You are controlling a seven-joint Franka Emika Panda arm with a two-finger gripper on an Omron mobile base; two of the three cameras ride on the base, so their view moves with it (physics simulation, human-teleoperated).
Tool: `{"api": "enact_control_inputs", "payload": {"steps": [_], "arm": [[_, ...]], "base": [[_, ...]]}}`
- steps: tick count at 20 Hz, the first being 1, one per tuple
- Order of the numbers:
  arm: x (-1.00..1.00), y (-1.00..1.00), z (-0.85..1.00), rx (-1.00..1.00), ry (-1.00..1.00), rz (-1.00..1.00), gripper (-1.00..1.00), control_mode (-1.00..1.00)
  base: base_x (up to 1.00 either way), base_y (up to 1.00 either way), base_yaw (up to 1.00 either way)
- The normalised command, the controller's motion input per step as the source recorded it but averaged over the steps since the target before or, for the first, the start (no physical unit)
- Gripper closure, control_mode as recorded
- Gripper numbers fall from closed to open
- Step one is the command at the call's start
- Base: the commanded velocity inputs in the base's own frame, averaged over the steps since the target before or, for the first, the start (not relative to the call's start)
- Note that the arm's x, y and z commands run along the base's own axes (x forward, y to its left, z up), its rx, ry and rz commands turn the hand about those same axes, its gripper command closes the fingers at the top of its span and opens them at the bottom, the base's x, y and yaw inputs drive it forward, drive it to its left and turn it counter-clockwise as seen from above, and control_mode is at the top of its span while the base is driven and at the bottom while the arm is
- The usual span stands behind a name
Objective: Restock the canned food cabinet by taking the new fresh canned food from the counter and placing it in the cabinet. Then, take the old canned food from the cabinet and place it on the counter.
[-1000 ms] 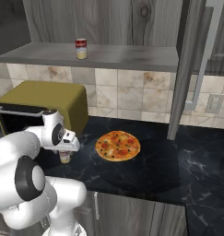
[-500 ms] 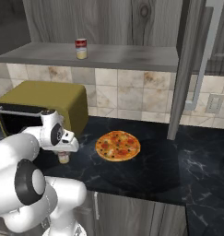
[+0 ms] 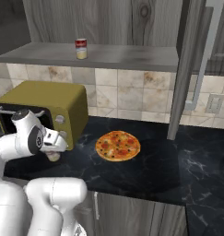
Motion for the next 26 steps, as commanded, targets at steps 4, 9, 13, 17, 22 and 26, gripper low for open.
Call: {"api": "enact_control_inputs", "payload": {"steps": [4,9,13,17,22,26], "arm": [[-0.99,-0.21,1.00,-0.03,-0.35,0.00,1.00,-1.00],[-1.00,-0.63,1.00,-0.02,-0.32,0.00,1.00,-1.00],[-0.77,-0.98,1.00,0.00,-0.26,0.00,1.00,-1.00],[-0.58,-1.00,1.00,0.00,-0.24,0.00,1.00,-1.00],[-0.25,-1.00,1.00,0.00,-0.20,0.04,1.00,-1.00],[0.08,-0.85,1.00,0.00,-0.20,0.09,1.00,-1.00]], "base": [[0.00,0.00,0.00],[0.00,0.00,0.00],[0.00,0.00,0.00],[0.00,0.00,0.00],[0.00,0.00,0.00],[0.00,0.00,0.00]]}}
